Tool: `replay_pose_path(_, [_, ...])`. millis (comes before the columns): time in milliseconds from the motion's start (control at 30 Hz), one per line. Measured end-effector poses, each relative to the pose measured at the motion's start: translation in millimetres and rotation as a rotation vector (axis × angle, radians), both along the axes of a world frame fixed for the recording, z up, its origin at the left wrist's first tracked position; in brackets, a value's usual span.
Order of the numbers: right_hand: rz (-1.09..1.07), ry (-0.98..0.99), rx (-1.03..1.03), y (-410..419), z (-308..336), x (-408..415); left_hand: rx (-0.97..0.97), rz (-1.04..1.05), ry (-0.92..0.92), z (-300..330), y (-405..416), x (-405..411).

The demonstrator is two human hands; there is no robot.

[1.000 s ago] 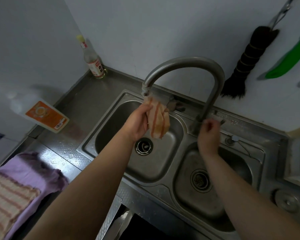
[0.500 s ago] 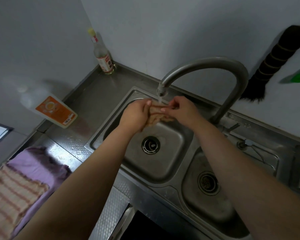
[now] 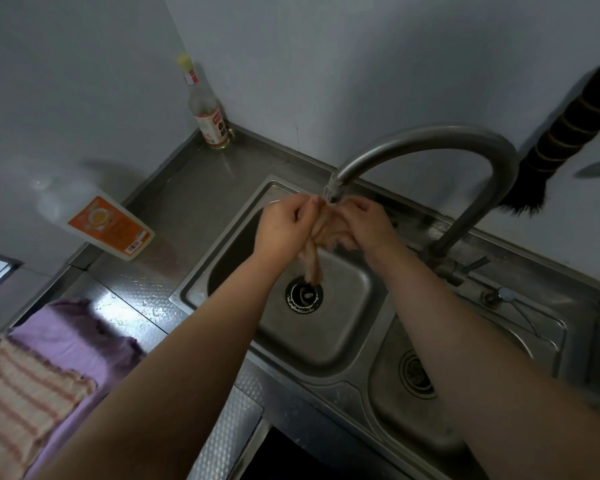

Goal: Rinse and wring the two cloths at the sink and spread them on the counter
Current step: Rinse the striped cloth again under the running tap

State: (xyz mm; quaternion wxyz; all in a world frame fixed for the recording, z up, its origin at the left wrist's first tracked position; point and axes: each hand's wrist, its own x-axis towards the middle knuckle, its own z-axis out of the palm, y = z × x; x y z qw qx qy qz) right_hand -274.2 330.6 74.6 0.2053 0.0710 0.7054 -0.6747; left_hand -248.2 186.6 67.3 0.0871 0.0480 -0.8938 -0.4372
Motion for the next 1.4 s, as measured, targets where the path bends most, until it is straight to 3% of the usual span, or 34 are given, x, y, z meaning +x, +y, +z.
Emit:
replay_pose_path(67, [0.047,0.015,0.020,-16,-2,8,0.239,0.087,-0.123,0,14,-4])
replay_pose_path(167, [-0.012,0.099,0.229,-25,-3,-1,0.517,0.171,-0.300,-4,37,-5])
replay_pose_path(367, [-0.087,0.175,0.322,-46,-1,1,0.552,0.261,-0.474,5,32,-19])
replay_pose_path(501, [-0.054,0.204,0.374,-42,1,-11,0.690,0.314,-0.468,8,36,-19])
replay_pose_path(668, [-0.171,0.162,0.173,-59,-2,5,0.629,0.230,-0.513,5,20,-22])
replay_pose_path(735, [-0.128,0.198,0.249,-53,-3,1,0.699,0.157,-0.541,2,16,-17])
replay_pose_path(801, [-0.059,0.145,0.375,-39,-9,-15,0.640,0.074,-0.576,-4,11,-9])
replay_pose_path(901, [0.005,-0.184,0.098,-17,-13,-27,0.537,0.018,-0.486,-12,-10,-2])
replay_pose_path(1002, [0.177,-0.182,-0.138,3,-22,-26,0.386,0.049,-0.225,-13,-26,1])
replay_pose_path(1102, [0.294,-0.116,0.040,9,-22,-21,0.413,0.145,-0.057,-3,-27,-1])
replay_pose_path(1169, [0.250,-0.099,0.152,8,-27,-22,0.464,0.225,-0.057,-5,-25,-5])
replay_pose_path(1235, [0.122,-0.124,0.149,4,-31,-25,0.578,0.319,-0.170,-11,-20,-8])
replay_pose_path(1302, [-0.018,-0.133,0.053,-8,-31,-21,0.829,0.440,-0.364,-15,-12,-13])
replay_pose_path(1369, [-0.032,-0.037,0.063,-31,-29,-10,1.041,0.537,-0.532,-13,-1,-16])
replay_pose_path(1402, [0.002,0.024,0.120,-41,-26,-3,1.052,0.540,-0.570,-11,8,-17])
